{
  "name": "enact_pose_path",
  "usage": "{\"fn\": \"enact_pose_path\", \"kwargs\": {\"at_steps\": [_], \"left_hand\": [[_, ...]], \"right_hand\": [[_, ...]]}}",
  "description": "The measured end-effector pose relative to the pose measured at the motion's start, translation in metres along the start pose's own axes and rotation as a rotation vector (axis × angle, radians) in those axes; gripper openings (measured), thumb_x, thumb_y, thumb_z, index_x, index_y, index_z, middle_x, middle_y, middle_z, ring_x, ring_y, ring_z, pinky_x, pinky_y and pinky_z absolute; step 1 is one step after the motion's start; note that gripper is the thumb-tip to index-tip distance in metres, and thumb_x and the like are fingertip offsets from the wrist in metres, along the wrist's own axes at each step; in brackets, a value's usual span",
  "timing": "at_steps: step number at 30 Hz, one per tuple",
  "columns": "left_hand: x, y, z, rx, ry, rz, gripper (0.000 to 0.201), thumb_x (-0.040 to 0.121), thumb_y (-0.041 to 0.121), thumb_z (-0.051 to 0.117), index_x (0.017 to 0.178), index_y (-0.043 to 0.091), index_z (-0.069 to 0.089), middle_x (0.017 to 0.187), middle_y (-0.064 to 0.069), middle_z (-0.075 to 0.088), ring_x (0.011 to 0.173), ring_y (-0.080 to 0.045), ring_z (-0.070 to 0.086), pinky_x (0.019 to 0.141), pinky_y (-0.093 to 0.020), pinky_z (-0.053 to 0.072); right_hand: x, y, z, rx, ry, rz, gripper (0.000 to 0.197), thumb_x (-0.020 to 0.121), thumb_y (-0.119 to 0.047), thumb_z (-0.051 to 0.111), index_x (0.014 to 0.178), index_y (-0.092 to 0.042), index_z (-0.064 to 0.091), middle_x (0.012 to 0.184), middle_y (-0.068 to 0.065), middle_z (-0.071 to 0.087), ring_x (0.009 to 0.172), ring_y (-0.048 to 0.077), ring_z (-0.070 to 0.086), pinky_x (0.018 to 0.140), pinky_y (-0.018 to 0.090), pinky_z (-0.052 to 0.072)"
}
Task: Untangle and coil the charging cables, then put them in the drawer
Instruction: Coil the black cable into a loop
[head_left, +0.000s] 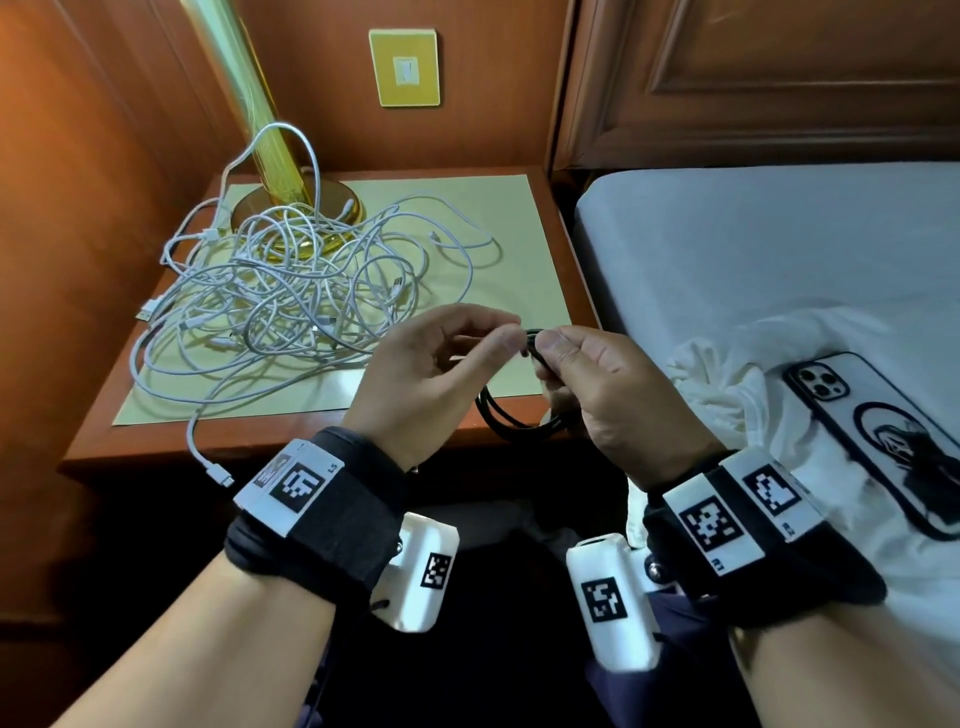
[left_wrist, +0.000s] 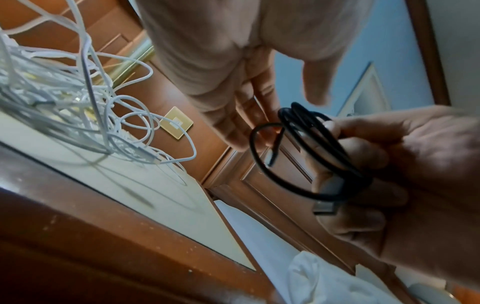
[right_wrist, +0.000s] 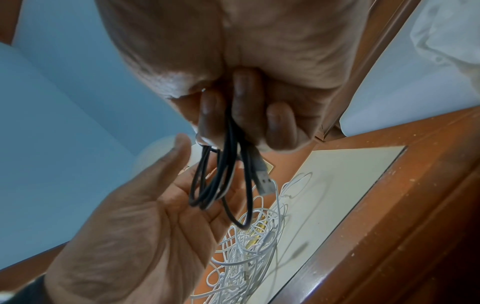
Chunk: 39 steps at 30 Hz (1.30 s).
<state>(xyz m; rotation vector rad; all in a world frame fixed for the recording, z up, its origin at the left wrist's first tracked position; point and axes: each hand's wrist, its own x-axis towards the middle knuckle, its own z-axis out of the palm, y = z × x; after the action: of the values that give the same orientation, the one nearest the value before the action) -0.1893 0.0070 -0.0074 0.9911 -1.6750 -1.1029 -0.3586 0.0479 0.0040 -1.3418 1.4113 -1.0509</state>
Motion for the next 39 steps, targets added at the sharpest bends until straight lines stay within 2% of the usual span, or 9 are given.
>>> {"fn": "enact_pose_path", "kwargs": {"at_steps": [3, 7, 12, 17, 23, 27, 29, 33, 39], "left_hand": [[-0.001, -0.003, 0.001, -0.098, -0.055, -0.041, 0.031, 0.081, 0.021, 0.080, 0.108, 0.009, 0.070, 0.096, -0.003, 0.074, 0.090, -0.017, 0.071, 0.086, -0.033, 0.057], [-0.002, -0.003, 0.004, -0.186, -0.067, -0.058, 0.021, 0.089, 0.012, 0.071, 0.110, 0.010, 0.067, 0.090, -0.007, 0.074, 0.087, -0.025, 0.070, 0.088, -0.042, 0.055], [0.000, 0.001, 0.004, -0.392, -0.056, -0.108, 0.027, 0.087, 0.012, 0.063, 0.114, 0.014, 0.059, 0.081, -0.006, 0.074, 0.082, -0.018, 0.067, 0.084, -0.029, 0.052], [-0.003, 0.002, 0.004, -0.422, -0.106, -0.109, 0.034, 0.077, -0.003, 0.062, 0.104, 0.017, 0.060, 0.085, -0.005, 0.069, 0.088, -0.022, 0.059, 0.080, -0.030, 0.045], [-0.001, 0.001, 0.014, -0.263, 0.044, -0.006, 0.015, 0.084, -0.001, 0.074, 0.090, 0.011, 0.067, 0.087, 0.002, 0.069, 0.085, -0.012, 0.064, 0.081, -0.023, 0.051], [0.001, 0.001, 0.014, -0.302, 0.144, -0.005, 0.013, 0.076, 0.010, 0.078, 0.087, 0.013, 0.072, 0.107, -0.006, 0.075, 0.102, -0.016, 0.070, 0.091, -0.029, 0.054], [0.001, 0.000, 0.012, -0.293, 0.178, 0.029, 0.014, 0.072, 0.016, 0.079, 0.084, 0.017, 0.073, 0.110, -0.006, 0.074, 0.108, -0.016, 0.069, 0.090, -0.026, 0.053], [0.003, -0.001, 0.011, -0.277, 0.191, 0.097, 0.024, 0.073, 0.017, 0.086, 0.082, 0.037, 0.076, 0.101, -0.005, 0.073, 0.105, -0.021, 0.067, 0.087, -0.029, 0.053], [0.006, 0.005, 0.002, -0.504, 0.213, -0.090, 0.017, 0.078, 0.012, 0.080, 0.093, 0.007, 0.073, 0.104, -0.011, 0.075, 0.103, -0.024, 0.070, 0.090, -0.037, 0.055]], "right_hand": [[0.000, -0.001, 0.000, -0.018, 0.002, -0.009, 0.044, 0.091, -0.053, 0.046, 0.078, -0.013, 0.062, 0.067, -0.002, 0.049, 0.064, 0.016, 0.044, 0.069, 0.048, 0.040], [0.001, 0.002, 0.000, -0.055, 0.050, -0.048, 0.038, 0.099, -0.046, 0.047, 0.076, -0.020, 0.060, 0.067, -0.013, 0.053, 0.061, 0.004, 0.049, 0.069, 0.027, 0.042], [0.003, 0.003, -0.003, -0.111, 0.115, -0.052, 0.034, 0.105, -0.036, 0.044, 0.084, -0.015, 0.061, 0.064, -0.021, 0.055, 0.060, -0.001, 0.049, 0.062, 0.011, 0.040], [0.004, 0.004, -0.003, -0.054, 0.112, 0.004, 0.036, 0.106, -0.038, 0.042, 0.080, -0.019, 0.057, 0.054, -0.014, 0.046, 0.052, 0.004, 0.039, 0.057, 0.022, 0.033], [0.004, 0.003, -0.002, 0.110, 0.084, 0.111, 0.040, 0.105, -0.046, 0.042, 0.079, -0.020, 0.058, 0.056, -0.010, 0.041, 0.050, 0.006, 0.035, 0.052, 0.020, 0.030], [0.004, 0.003, -0.002, 0.087, 0.093, 0.042, 0.037, 0.093, -0.057, 0.053, 0.077, -0.025, 0.062, 0.057, -0.012, 0.047, 0.055, 0.006, 0.042, 0.065, 0.030, 0.037], [0.003, 0.005, -0.002, 0.040, 0.114, 0.025, 0.033, 0.100, -0.048, 0.052, 0.081, -0.023, 0.062, 0.057, -0.013, 0.049, 0.057, 0.004, 0.045, 0.070, 0.029, 0.039], [0.005, 0.003, -0.002, 0.133, 0.145, 0.104, 0.033, 0.101, -0.044, 0.053, 0.078, -0.021, 0.062, 0.055, -0.012, 0.045, 0.051, 0.003, 0.040, 0.061, 0.025, 0.033], [0.006, -0.003, -0.011, 0.266, 0.121, 0.177, 0.035, 0.096, -0.047, 0.059, 0.071, -0.022, 0.066, 0.054, -0.010, 0.043, 0.051, 0.009, 0.030, 0.054, 0.025, 0.022]]}}
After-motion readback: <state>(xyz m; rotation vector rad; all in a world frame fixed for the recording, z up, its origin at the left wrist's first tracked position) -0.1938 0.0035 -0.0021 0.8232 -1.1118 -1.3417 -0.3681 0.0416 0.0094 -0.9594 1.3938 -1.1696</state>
